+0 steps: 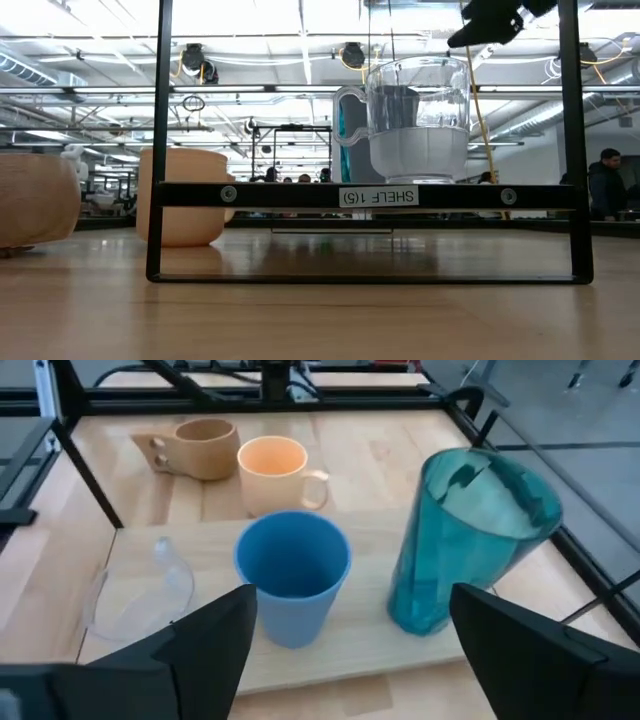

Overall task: Stack small to large cups/mugs on shelf
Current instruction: Put the orange cup on the shelf

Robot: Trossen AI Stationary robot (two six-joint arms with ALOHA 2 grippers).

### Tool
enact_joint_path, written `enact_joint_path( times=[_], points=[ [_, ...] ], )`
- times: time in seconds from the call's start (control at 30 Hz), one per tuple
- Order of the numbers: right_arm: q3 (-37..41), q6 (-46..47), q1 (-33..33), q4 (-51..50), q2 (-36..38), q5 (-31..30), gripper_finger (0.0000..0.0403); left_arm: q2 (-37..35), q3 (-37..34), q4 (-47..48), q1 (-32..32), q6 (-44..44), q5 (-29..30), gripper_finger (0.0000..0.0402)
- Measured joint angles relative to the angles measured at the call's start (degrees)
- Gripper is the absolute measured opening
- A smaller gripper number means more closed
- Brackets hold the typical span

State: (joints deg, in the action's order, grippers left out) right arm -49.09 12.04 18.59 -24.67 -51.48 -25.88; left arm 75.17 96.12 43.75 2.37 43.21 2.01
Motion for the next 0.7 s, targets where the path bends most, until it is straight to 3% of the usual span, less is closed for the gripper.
enact_joint_path(
  times=[0.27,0.4,0.57,0.7],
  points=[
    [4.93,2.21,5.03,4.19,-0.23,-6.63,0.0312,-3.5,0.65,3.55,-0.94,-11.66,2.61,0.0001],
    [7.0,2.09,6.58,6.25,-0.2,-10.8,0.0311,-2.83,4.4,7.96,-1.23,-17.65,3.37,0.0001],
    [9.36,2.82,8.12,7.69,-0.23,-15.38,0.0311,-0.09,9.79,14.25,-1.67,-28.94,10.4,0.0001],
    [12.25,1.81,8.77,12.83,-0.23,-16.31,0.0311,0.54,12.57,16.85,-2.12,-34.33,10.38,0.0001]
  ],
)
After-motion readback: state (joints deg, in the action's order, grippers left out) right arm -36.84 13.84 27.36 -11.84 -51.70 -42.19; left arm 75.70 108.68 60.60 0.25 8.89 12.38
